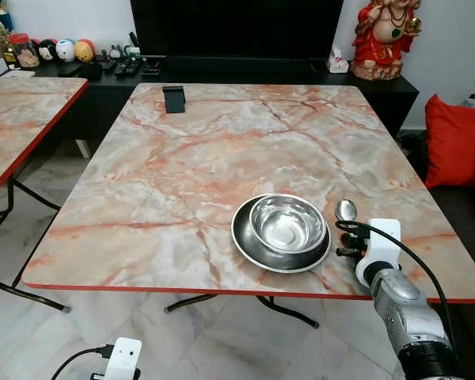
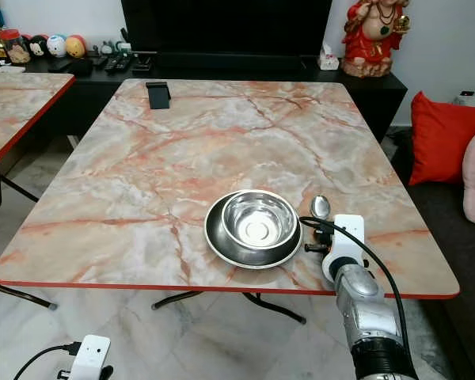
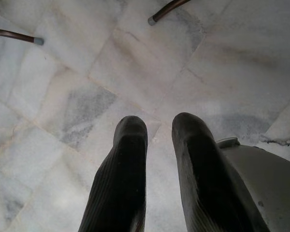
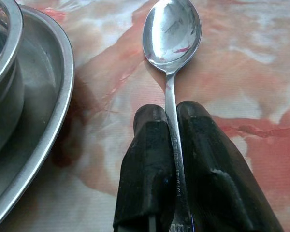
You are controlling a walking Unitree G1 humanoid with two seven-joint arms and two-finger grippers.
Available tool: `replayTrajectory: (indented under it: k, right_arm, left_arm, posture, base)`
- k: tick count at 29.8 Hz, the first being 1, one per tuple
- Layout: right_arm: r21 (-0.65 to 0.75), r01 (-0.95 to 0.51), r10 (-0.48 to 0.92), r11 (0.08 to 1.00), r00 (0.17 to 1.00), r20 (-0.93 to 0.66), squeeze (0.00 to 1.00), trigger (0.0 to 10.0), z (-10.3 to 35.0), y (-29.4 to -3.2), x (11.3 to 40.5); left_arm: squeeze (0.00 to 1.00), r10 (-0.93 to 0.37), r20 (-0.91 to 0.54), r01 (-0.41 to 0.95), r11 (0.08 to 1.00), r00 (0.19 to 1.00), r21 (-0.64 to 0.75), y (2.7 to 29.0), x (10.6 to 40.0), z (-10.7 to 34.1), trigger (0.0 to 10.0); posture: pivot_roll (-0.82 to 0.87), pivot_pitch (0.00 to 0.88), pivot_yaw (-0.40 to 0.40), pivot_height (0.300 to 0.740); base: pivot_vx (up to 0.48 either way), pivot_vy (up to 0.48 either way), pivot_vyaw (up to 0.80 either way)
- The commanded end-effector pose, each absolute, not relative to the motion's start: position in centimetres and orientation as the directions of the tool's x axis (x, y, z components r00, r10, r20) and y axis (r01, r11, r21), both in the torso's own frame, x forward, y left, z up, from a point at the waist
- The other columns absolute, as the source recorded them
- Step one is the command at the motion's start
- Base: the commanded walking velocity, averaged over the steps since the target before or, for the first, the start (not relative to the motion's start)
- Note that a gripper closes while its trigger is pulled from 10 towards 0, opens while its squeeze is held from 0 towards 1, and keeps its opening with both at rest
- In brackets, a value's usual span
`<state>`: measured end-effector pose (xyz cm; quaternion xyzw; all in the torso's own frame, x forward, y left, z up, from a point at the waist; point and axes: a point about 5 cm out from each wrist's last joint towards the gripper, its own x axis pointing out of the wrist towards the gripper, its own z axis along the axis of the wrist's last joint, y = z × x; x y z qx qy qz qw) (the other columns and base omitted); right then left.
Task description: Setting the table
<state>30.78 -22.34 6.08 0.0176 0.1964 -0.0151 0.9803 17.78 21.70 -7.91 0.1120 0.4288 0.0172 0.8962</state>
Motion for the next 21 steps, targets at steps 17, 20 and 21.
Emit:
replayTrajectory:
  k: [17,20,21]
  right_arm:
    - [0.04,0.007,0.01,0.999,0.912,-0.411,0.0,10.0,5.52,-21.57,30.85]
    - [0.041,0.008,0.01,0.999,0.912,-0.411,0.0,10.0,5.51,-21.58,30.85]
    - [0.04,0.008,0.009,0.999,0.911,-0.411,0.0,10.0,5.5,-21.6,30.84]
  left_arm:
    - [0.0,0.127,-0.773,0.089,0.969,0.622,0.231,21.98,17.64,-7.95,10.0]
    - [0.0,0.128,-0.773,0.089,0.969,0.622,0.232,22.02,17.64,-7.94,10.0]
    - [0.0,0.128,-0.773,0.089,0.969,0.622,0.232,22.02,17.64,-7.94,10.0]
  posture:
    - [0.02,0.0,-0.013,0.731]
    - [0.02,0.0,-0.012,0.731]
    - [0.02,0.0,-0.013,0.731]
  base:
    - [0.0,0.0,0.0]
    - [0.0,0.0,0.0]
    - [0.0,0.0,0.0]
